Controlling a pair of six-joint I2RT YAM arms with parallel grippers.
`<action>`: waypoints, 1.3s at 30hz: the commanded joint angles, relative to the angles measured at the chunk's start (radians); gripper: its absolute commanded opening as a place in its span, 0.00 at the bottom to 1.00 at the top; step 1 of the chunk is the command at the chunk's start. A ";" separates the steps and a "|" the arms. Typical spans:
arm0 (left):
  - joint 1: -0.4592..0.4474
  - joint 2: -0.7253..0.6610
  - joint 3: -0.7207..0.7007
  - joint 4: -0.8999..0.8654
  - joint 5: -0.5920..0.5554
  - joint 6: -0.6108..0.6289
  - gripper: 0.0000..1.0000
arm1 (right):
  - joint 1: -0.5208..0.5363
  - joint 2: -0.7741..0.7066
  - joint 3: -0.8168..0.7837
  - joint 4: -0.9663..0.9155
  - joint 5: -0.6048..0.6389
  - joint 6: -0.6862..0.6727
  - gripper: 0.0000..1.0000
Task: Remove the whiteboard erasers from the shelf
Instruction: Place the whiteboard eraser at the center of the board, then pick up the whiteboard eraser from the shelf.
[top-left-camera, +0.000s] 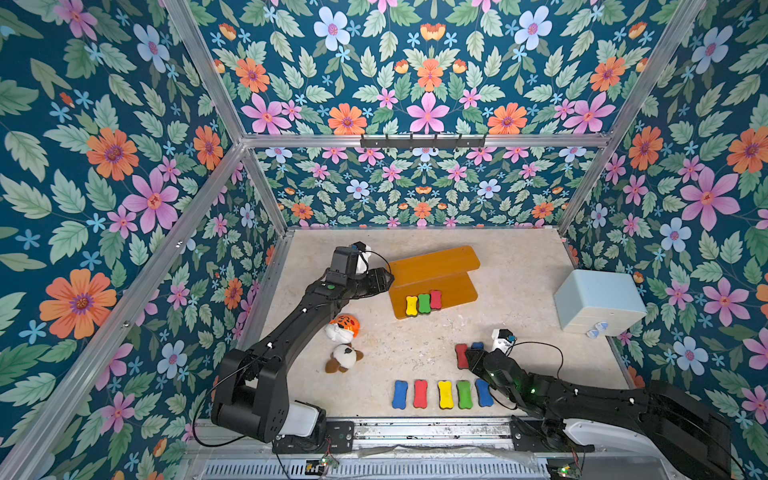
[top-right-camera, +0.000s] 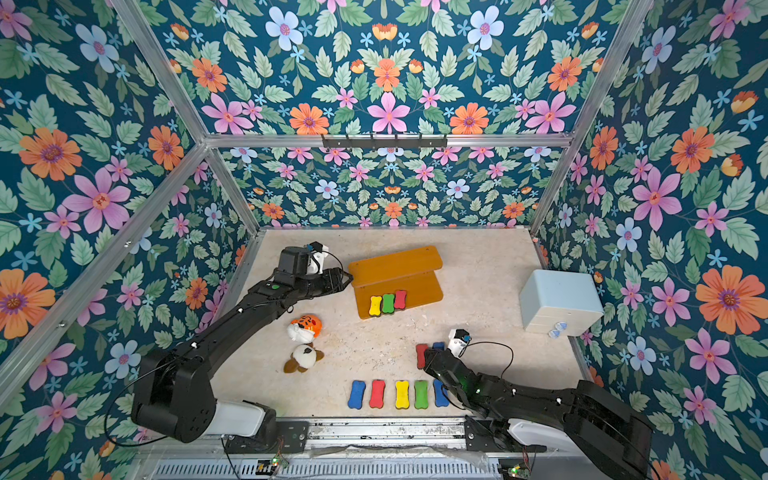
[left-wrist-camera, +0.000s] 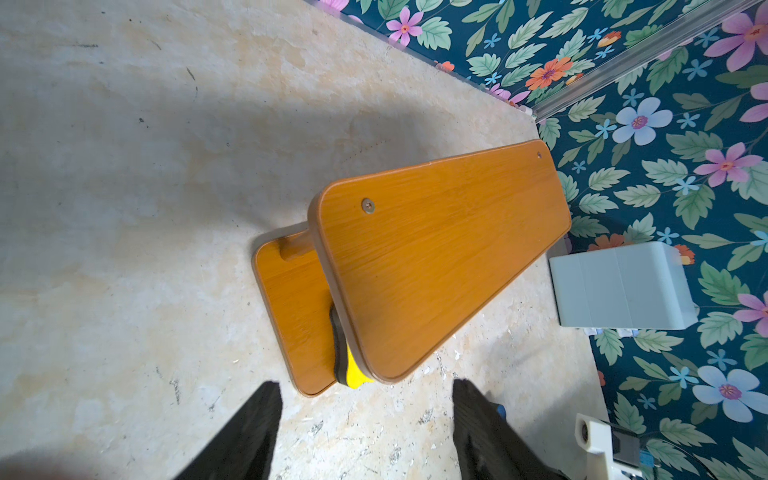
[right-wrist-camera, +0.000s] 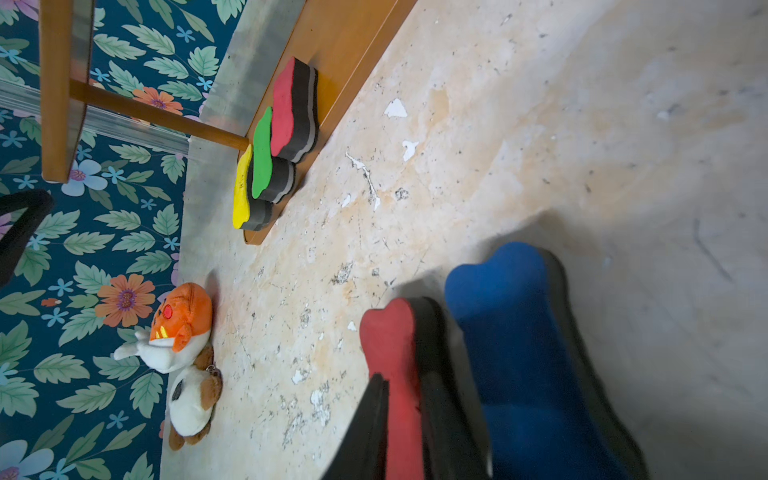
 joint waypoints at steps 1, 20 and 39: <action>0.001 0.005 0.014 -0.005 0.004 -0.009 0.70 | -0.006 -0.010 0.017 -0.034 -0.017 -0.033 0.23; -0.004 0.097 0.078 -0.010 0.037 -0.055 0.56 | -0.289 0.191 0.200 0.251 -0.325 -0.247 0.28; -0.016 0.148 0.044 0.036 0.095 -0.066 0.40 | -0.395 0.568 0.390 0.470 -0.429 -0.250 0.28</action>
